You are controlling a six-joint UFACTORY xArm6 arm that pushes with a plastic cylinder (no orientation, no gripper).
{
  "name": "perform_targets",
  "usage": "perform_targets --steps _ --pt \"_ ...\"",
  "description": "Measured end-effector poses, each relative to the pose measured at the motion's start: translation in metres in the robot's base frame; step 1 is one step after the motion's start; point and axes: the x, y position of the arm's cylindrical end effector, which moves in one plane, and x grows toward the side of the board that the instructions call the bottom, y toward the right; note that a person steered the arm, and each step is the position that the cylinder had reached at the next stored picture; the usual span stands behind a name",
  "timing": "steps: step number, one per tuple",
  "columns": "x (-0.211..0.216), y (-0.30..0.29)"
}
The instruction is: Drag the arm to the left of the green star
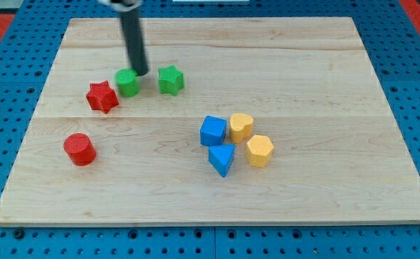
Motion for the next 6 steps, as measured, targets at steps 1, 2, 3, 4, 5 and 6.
perform_targets --steps 1,2,3,4,5,6 --pt "-0.003 -0.046" --pt "-0.084 -0.015" --pt "-0.095 0.086" --pt "-0.069 0.129" --pt "-0.031 0.070" --pt "0.003 0.010"
